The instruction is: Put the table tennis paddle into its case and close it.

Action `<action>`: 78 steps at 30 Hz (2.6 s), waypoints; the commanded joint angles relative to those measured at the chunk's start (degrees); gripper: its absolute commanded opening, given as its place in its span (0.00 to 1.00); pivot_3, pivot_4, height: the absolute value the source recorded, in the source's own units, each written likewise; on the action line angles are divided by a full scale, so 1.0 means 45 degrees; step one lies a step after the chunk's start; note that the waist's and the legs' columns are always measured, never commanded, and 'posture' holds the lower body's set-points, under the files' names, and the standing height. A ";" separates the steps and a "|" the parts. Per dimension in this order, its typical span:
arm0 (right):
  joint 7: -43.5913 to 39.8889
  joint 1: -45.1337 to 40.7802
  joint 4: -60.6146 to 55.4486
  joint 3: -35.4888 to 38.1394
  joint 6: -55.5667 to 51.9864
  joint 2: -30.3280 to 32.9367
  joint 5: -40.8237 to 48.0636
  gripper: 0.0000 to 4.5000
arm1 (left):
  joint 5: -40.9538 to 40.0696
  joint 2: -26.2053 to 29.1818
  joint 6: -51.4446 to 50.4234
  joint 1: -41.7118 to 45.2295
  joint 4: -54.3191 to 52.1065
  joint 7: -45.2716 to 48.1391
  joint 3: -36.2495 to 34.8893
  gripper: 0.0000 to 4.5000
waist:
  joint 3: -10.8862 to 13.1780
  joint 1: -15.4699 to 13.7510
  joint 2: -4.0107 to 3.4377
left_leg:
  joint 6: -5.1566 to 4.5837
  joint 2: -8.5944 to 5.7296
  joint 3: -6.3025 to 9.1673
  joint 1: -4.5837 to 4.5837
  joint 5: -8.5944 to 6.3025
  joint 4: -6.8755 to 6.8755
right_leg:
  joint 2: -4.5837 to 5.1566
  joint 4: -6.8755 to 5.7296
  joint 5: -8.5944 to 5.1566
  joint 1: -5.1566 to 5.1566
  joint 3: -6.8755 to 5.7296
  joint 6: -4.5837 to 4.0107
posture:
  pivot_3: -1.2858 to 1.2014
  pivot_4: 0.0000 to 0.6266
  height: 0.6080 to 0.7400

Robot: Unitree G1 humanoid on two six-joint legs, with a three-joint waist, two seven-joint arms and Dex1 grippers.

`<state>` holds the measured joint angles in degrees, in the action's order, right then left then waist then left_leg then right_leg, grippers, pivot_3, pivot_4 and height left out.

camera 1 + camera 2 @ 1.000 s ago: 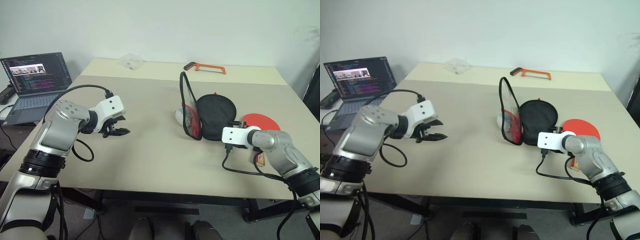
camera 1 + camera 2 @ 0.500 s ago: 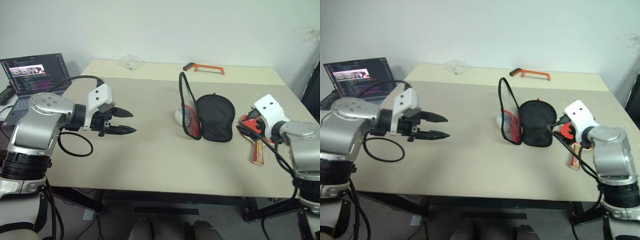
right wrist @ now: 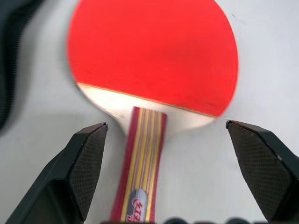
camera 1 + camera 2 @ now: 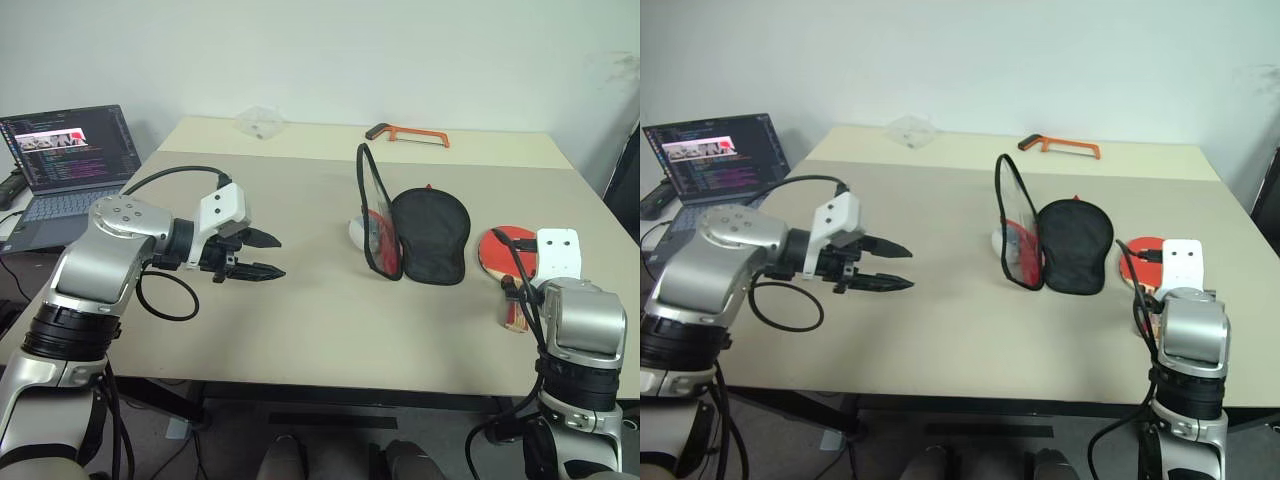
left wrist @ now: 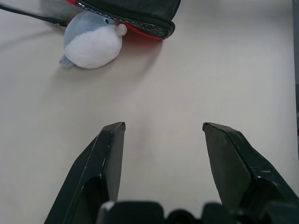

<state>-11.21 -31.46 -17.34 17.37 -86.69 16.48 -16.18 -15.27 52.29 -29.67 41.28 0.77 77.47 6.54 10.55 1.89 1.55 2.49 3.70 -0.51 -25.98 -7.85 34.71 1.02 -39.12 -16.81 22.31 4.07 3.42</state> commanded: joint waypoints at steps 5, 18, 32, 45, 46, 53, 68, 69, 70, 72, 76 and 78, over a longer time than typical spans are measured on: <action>0.0888 -0.0776 0.1008 0.1364 0.0387 -0.0963 0.0792 0.99 | -0.0167 0.0071 -0.0020 -0.0009 -0.0478 -0.0181 -0.0187 0.64 | 0.0000 0.0020 -0.0001 | 0.0000 0.0000 0.0001 0.0000 0.0000 0.0001 | -0.0001 0.0000 0.0003 -0.0001 0.0000 0.0006 | 0.52 0.24 1.00; 0.2298 -0.1027 0.2093 0.1560 0.1600 -0.1204 0.1502 0.26 | -0.0318 0.0308 -0.0261 -0.0364 -0.0815 -0.0495 -0.0495 0.64 | 0.0000 0.0081 -0.0001 | 0.0000 -0.0003 -0.0001 0.0002 0.0000 0.0007 | 0.0006 0.0011 -0.0005 -0.0009 0.0005 -0.0001 | 0.52 0.24 1.00; 0.3611 -0.4145 0.2156 0.1052 0.2029 -0.1205 0.1701 0.23 | -0.0339 0.0308 -0.0322 -0.0462 -0.0853 -0.0798 -0.0556 0.64 | 0.0027 0.0112 -0.0045 | -0.0001 -0.0002 -0.0008 -0.0006 0.0001 -0.0114 | -0.0003 0.0010 -0.0013 0.0052 0.0003 -0.0036 | 0.52 0.24 1.00; 0.4086 -0.6029 0.6700 0.0267 0.5313 -0.3177 0.3062 0.23 | -0.0386 0.0323 -0.0457 -0.0683 -0.1257 -0.0986 -0.0611 0.64 | 0.0028 0.0251 -0.0046 | -0.0001 -0.0003 0.0004 -0.0080 0.0001 -0.0165 | -0.0009 0.0008 -0.0022 0.0128 -0.0012 -0.0055 | 0.52 0.24 1.00; 0.4051 -0.5960 0.6802 0.0167 0.5324 -0.3205 0.3140 0.23 | -0.0427 0.0373 -0.0511 -0.0782 -0.1368 -0.1015 -0.0672 0.64 | 0.0028 0.0250 -0.0046 | -0.0001 -0.0003 0.0002 -0.0109 0.0002 -0.0161 | -0.0008 0.0003 -0.0021 0.0163 -0.0010 -0.0054 | 0.52 0.24 1.00; 0.3948 -0.5329 0.6592 -0.0309 0.4854 -0.3236 0.3267 0.23 | -0.0559 0.0539 -0.0729 -0.1176 -0.1773 -0.1213 -0.0870 0.64 | 0.0028 0.0290 -0.0047 | 0.0001 -0.0001 0.0017 -0.0175 0.0004 -0.0155 | -0.0014 -0.0012 -0.0020 0.0226 -0.0022 -0.0057 | 0.52 0.24 1.00; 0.4273 -0.4529 0.5607 -0.0381 0.4166 -0.3524 0.3594 0.23 | -0.0591 0.0429 -0.0723 -0.1063 -0.1738 -0.1312 -0.0586 0.64 | 0.0028 0.0296 -0.0047 | 0.0006 -0.0002 0.0032 -0.0171 0.0008 -0.0125 | -0.0018 -0.0069 -0.0021 0.0226 -0.0025 -0.0057 | 0.52 0.24 1.00; 0.4335 -0.4522 0.5719 -0.0392 0.4286 -0.3465 0.3532 0.23 | -0.0572 0.0408 -0.0705 -0.1025 -0.1705 -0.1307 -0.0555 0.64 | 0.0028 0.0297 -0.0046 | 0.0006 -0.0002 0.0033 -0.0170 0.0009 -0.0123 | -0.0019 -0.0075 -0.0021 0.0227 -0.0026 -0.0057 | 0.52 0.24 1.00; 0.4431 -0.4508 0.5871 -0.0358 0.4408 -0.3410 0.3466 0.23 | -0.0557 0.0390 -0.0689 -0.0988 -0.1678 -0.1301 -0.0526 0.64 | 0.0028 0.0297 -0.0047 | 0.0006 -0.0002 0.0037 -0.0169 0.0009 -0.0120 | -0.0021 -0.0079 -0.0021 0.0227 -0.0027 -0.0058 | 0.52 0.24 1.00; 0.4572 -0.4462 0.6077 -0.0282 0.4608 -0.3306 0.3388 0.39 | -0.0551 0.0387 -0.0685 -0.0926 -0.1652 -0.1284 -0.0504 0.64 | 0.0028 0.0297 -0.0046 | 0.0007 -0.0002 0.0039 -0.0169 0.0010 -0.0114 | -0.0022 -0.0086 -0.0021 0.0227 -0.0027 -0.0058 | 0.52 0.24 1.00; 0.4885 -0.4537 0.6295 -0.0143 0.4912 -0.3226 0.3420 0.65 | -0.0513 0.0361 -0.0651 -0.0825 -0.1579 -0.1263 -0.0431 0.64 | 0.0028 0.0298 -0.0046 | 0.0008 -0.0002 0.0039 -0.0169 0.0010 -0.0100 | -0.0022 -0.0095 -0.0021 0.0227 -0.0026 -0.0057 | 0.52 0.24 1.00; 0.4886 -0.4597 0.6323 -0.0149 0.4932 -0.3220 0.3504 0.81 | -0.0469 0.0305 -0.0630 -0.0757 -0.1521 -0.1293 -0.0347 0.64 | 0.0028 0.0300 -0.0046 | 0.0008 -0.0001 0.0044 -0.0169 0.0010 -0.0094 | -0.0025 -0.0107 -0.0021 0.0227 -0.0027 -0.0057 | 0.52 0.24 1.00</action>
<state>10.32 -50.53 11.76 16.68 -65.78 1.42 -0.94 -17.55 53.55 -33.25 36.29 -5.82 71.83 5.43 10.67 3.24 1.34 2.52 3.70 -0.31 -26.74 -7.80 34.29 0.91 -39.62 -16.91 23.33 3.95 3.16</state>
